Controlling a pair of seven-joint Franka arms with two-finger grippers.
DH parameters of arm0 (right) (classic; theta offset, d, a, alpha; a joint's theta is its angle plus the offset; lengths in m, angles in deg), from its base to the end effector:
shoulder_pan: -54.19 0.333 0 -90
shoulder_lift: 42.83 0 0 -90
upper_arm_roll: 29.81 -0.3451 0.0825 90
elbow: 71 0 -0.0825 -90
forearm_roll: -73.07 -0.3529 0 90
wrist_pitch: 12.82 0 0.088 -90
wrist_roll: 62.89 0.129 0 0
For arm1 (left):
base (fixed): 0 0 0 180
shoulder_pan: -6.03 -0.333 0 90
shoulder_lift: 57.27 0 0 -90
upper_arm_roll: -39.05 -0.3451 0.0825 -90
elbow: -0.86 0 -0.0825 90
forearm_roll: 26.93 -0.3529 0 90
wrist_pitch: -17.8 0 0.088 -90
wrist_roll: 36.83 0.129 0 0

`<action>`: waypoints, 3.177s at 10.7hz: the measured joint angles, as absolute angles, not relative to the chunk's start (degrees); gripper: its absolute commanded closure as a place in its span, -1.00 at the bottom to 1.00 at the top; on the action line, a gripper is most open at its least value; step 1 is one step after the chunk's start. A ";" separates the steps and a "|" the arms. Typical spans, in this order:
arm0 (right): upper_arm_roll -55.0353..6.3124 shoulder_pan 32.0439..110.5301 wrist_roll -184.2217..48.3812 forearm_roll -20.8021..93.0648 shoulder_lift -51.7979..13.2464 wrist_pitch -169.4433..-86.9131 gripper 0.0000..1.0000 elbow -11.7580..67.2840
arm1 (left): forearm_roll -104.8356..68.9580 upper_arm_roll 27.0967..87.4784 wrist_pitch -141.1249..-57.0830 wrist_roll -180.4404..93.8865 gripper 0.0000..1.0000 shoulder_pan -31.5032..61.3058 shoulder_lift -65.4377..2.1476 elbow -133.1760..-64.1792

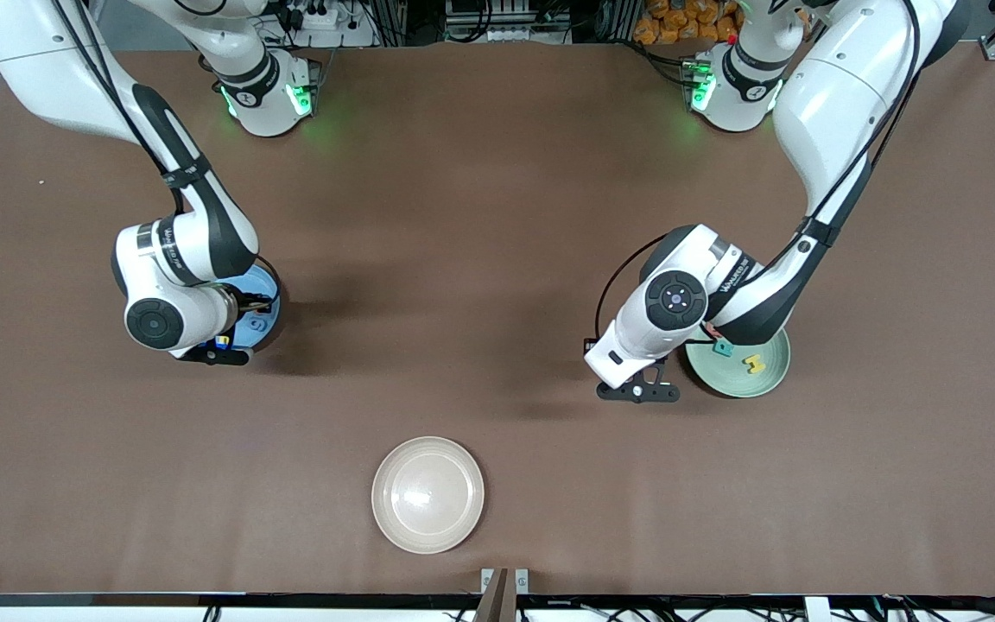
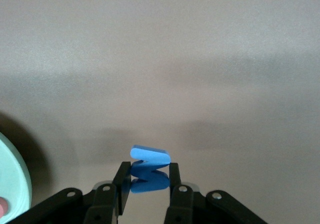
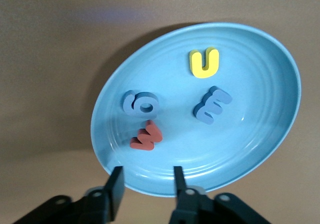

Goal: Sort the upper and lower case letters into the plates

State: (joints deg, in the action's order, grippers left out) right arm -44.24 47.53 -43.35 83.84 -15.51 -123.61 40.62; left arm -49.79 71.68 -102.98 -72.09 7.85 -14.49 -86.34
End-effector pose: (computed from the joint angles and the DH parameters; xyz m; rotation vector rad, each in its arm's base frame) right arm 0.5423 0.0528 0.2413 2.9170 -0.1394 -0.6659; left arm 0.6219 -0.3086 0.2816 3.1222 -0.1279 -0.0750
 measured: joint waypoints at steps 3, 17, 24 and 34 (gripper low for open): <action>-45.00 47.65 -43.35 83.84 -15.91 -118.97 -0.89 38.52 | -49.09 72.76 -98.98 -49.01 1.00 -10.93 -17.71 -86.28; -47.85 46.16 -52.33 73.08 -38.81 -100.71 -1.00 28.44 | -45.21 74.63 -93.05 -43.42 0.73 -15.37 -19.41 -89.80; -47.82 46.13 -52.51 71.68 -41.00 -95.37 -1.00 21.39 | -44.19 74.68 -91.66 -49.43 -1.00 -15.21 -19.59 -91.33; -31.60 58.54 -52.84 71.68 -43.30 -95.24 -1.00 22.58 | -35.48 76.99 -80.80 -49.58 -1.00 -16.62 -36.89 -84.54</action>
State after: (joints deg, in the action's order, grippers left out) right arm -31.60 58.54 -52.84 71.68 -43.30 -95.24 22.58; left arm -35.48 76.99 -80.80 -49.58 -16.62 -36.89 -84.54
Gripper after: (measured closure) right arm 0.000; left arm 0.000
